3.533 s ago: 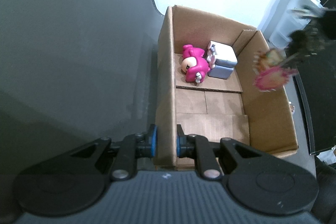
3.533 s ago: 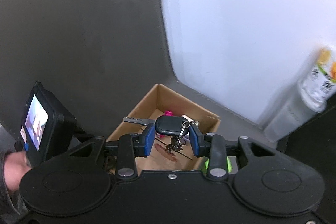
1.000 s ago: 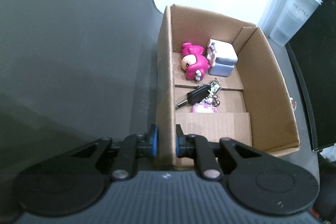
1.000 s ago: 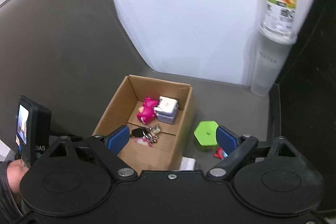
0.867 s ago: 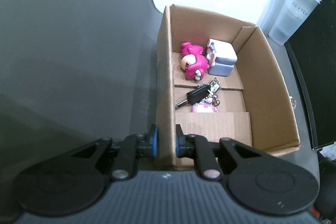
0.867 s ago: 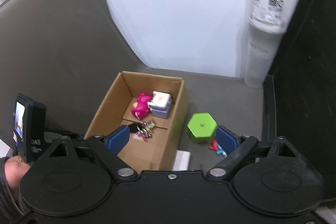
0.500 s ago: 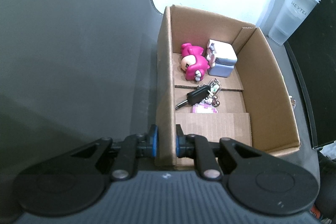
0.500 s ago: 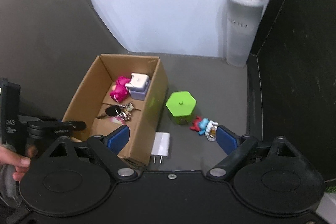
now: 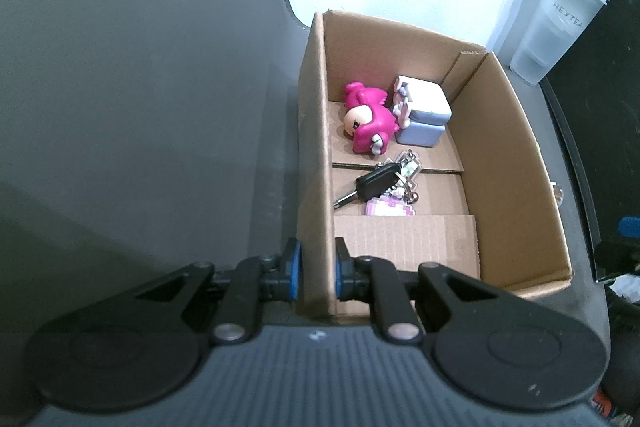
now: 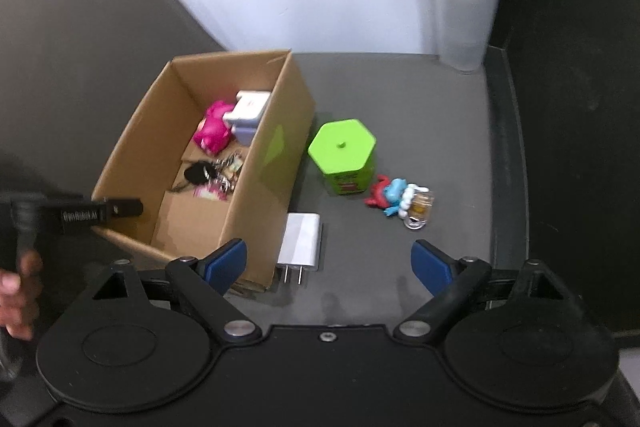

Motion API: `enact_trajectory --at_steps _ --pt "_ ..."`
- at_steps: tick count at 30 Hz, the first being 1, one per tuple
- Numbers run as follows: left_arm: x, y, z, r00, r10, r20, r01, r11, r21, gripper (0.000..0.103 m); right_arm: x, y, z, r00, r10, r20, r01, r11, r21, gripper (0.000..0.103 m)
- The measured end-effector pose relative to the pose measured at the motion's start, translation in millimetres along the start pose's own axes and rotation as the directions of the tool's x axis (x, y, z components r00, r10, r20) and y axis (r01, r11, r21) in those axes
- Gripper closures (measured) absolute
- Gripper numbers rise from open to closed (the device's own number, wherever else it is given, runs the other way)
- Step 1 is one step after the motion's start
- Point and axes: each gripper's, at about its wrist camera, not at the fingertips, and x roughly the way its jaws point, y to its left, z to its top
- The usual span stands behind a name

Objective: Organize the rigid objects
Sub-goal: 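Move the right tool back to the white power adapter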

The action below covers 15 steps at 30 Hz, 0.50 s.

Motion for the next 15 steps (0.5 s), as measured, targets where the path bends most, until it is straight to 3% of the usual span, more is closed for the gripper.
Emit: enact_trajectory --at_steps 9,15 --pt "-1.1 -1.0 -2.1 1.0 0.003 0.006 -0.003 1.0 0.002 0.088 14.2 11.6 10.1 0.999 0.006 -0.053 -0.016 0.982 -0.189 0.016" --pt "-1.7 -1.7 -3.7 1.0 0.005 0.01 -0.005 1.0 0.006 0.088 20.1 23.5 10.5 0.997 -0.001 -0.074 -0.026 0.933 -0.358 0.016"
